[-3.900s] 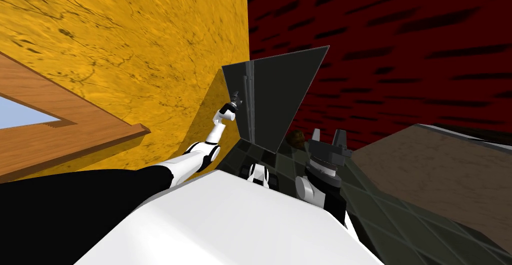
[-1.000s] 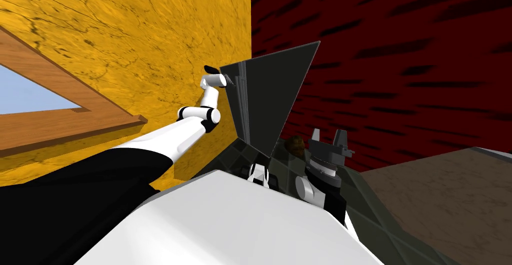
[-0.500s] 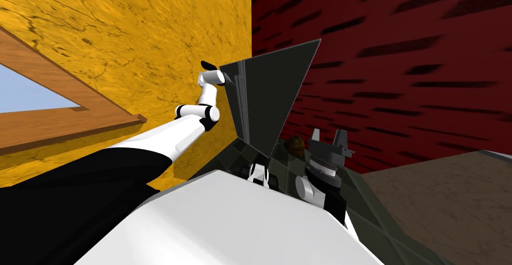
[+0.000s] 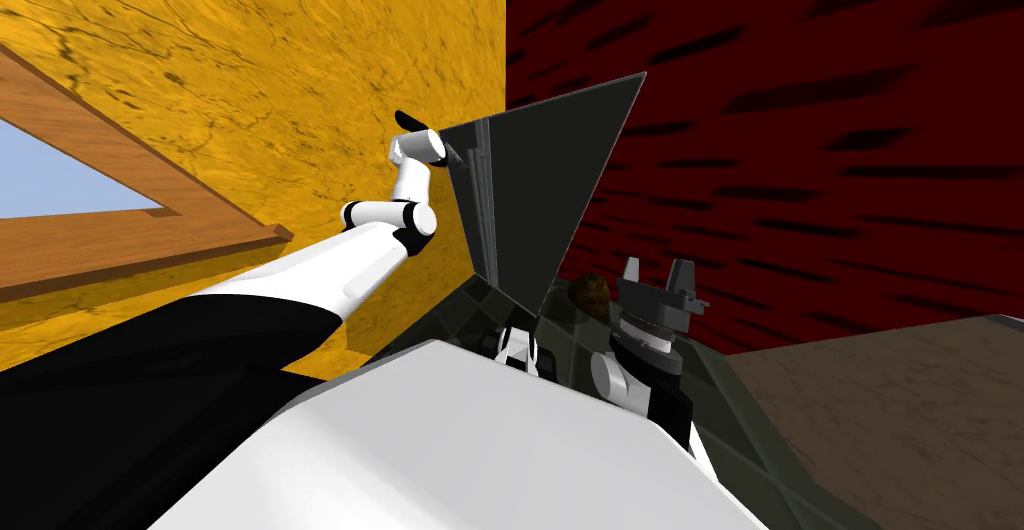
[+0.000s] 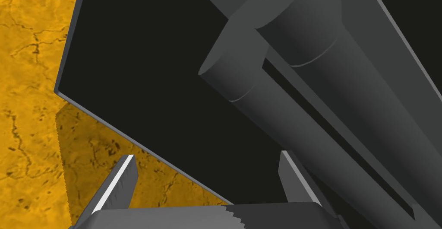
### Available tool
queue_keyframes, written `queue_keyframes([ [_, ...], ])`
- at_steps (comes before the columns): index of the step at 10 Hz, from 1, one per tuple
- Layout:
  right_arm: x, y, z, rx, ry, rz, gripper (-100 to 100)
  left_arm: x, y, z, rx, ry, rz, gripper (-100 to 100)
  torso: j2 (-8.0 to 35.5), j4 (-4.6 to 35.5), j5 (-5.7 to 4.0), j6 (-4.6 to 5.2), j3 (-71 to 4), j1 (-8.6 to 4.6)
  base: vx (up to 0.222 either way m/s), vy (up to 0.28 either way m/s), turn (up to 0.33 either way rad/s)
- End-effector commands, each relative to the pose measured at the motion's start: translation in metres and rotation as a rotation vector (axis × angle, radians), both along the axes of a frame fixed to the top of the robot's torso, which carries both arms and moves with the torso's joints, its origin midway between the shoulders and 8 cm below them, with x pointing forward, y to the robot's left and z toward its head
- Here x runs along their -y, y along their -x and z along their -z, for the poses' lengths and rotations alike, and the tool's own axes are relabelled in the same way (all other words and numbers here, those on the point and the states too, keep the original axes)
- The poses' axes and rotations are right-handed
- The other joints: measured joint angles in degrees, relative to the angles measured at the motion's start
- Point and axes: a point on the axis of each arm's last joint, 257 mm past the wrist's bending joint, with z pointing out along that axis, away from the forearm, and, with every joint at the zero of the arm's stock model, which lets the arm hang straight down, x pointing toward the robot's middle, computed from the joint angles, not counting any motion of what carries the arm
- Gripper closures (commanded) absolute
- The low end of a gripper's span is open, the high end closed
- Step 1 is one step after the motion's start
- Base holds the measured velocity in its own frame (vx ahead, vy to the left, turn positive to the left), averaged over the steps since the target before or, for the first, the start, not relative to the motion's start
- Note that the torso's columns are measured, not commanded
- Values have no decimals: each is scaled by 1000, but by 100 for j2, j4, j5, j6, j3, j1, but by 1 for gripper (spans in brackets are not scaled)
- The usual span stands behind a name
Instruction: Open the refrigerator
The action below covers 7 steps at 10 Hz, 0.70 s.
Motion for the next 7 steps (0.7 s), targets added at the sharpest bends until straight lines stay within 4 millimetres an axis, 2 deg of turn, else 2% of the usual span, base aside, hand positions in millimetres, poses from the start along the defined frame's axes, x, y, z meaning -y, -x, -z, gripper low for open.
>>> queue_keyframes([
  [1,0,0,0,0,0,0,0,11,0,-17,1,44,22,-100,2,2,-7,13,0,-5,16,-32,41],
  [6,0,0,0,0,0,0,0,16,3,-16,-59,127,41,-100,11,-5,-19,29,10,-45,32,-71,48],
  [7,0,0,0,0,0,0,0,1,5,-10,-66,119,20,-100,6,-11,-16,23,5,-42,7,-17,32],
])
